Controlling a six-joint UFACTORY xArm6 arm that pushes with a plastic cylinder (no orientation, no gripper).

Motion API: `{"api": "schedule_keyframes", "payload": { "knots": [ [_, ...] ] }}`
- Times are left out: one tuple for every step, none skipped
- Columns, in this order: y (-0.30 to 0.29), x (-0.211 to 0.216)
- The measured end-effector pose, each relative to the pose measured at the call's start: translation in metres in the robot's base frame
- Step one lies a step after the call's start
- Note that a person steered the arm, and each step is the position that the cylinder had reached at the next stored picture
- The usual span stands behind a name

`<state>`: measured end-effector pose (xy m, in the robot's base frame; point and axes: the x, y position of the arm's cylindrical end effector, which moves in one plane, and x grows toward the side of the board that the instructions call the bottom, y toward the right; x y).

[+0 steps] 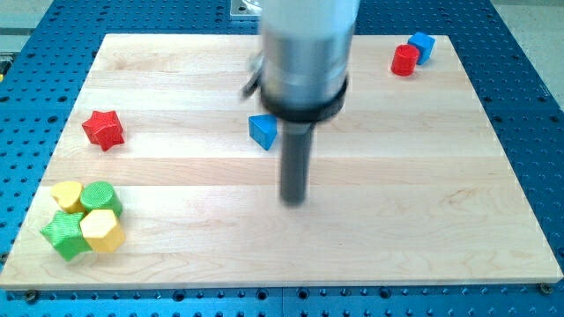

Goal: Place your arm at the bottom left corner of the board

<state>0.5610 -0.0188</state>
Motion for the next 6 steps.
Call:
{"api": "schedule_keyframes", "payload": {
  "knots": [
    [-0.085,0.057],
    [-0.132,0.057],
    [-0.192,0.046],
    [-0.236,0.056],
    [-0.244,0.025],
    [-0.202,-0.011]
  ]
}}
